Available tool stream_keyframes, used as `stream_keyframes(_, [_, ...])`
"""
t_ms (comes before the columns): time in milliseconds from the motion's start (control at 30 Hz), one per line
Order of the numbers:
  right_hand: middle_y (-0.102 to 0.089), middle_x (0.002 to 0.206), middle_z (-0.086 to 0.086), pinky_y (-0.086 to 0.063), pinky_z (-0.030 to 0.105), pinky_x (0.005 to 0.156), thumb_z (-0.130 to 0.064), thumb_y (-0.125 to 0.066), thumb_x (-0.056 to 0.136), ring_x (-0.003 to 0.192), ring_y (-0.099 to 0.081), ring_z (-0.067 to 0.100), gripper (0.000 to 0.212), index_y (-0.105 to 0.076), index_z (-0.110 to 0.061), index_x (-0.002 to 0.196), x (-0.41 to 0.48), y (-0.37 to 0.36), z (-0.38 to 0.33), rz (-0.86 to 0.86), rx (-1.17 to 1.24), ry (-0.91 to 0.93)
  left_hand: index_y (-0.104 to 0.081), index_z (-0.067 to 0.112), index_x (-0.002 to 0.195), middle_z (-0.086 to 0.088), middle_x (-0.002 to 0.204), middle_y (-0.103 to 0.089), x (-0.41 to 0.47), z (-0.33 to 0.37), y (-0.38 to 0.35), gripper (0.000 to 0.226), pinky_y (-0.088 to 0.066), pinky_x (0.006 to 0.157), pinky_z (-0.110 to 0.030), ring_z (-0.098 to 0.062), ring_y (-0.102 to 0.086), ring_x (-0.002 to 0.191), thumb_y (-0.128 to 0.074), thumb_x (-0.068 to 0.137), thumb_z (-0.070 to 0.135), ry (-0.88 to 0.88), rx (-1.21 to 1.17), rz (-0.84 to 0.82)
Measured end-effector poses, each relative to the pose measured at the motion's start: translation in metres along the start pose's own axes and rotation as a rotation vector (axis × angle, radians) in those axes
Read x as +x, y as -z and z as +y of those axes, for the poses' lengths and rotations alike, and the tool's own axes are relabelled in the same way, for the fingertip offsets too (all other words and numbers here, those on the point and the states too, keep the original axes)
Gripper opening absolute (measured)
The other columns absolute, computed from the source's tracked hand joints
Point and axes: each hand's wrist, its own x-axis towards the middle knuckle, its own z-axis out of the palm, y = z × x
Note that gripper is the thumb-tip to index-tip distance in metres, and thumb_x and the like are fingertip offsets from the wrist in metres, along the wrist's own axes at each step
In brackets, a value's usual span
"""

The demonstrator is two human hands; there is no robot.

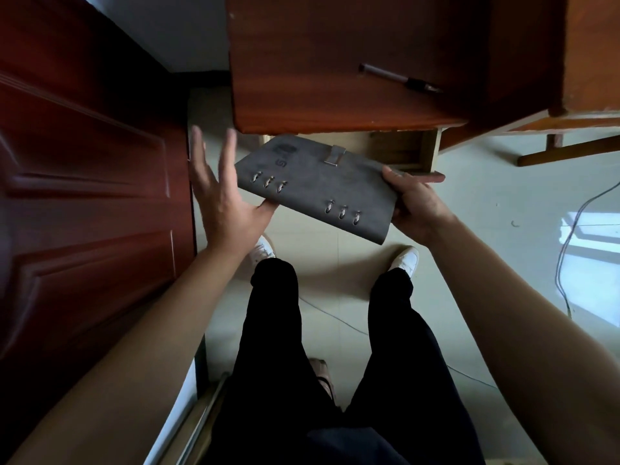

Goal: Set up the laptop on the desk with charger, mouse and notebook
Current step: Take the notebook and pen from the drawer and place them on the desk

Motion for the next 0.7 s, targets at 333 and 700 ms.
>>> stream_keyframes(333, [-0.057, 0.14, 0.012, -0.054, 0.038, 0.095, -0.021, -0.048, 0.104, 0.123, -0.058, 0.023, 0.047, -0.043, -0.008, 0.148, -0.011, -0.011, 0.008, -0.185, 0.116, 0.012, -0.003, 0.005, 0.155, 0.018, 0.135, -0.047, -0.014, 0.027, -0.006, 0.099, -0.05, 0.086, -0.016, -0.001, -0.059, 0.116, -0.063, 0.079, -0.013, 0.382, -0.505, 0.17])
stream_keyframes(700, [-0.059, 0.135, 0.012, -0.057, 0.046, 0.095, -0.01, -0.056, 0.101, 0.117, -0.064, 0.031, 0.041, -0.049, -0.019, 0.141, 0.05, -0.081, -0.052, 0.041, 0.187, 0.191, -0.045, 0.011, 0.134, -0.008, 0.108, -0.065, 0.116, 0.032, -0.028, 0.049, -0.058, 0.086, -0.037, -0.02, -0.067, 0.099, -0.056, 0.086, 0.009, 0.686, -0.697, 0.025])
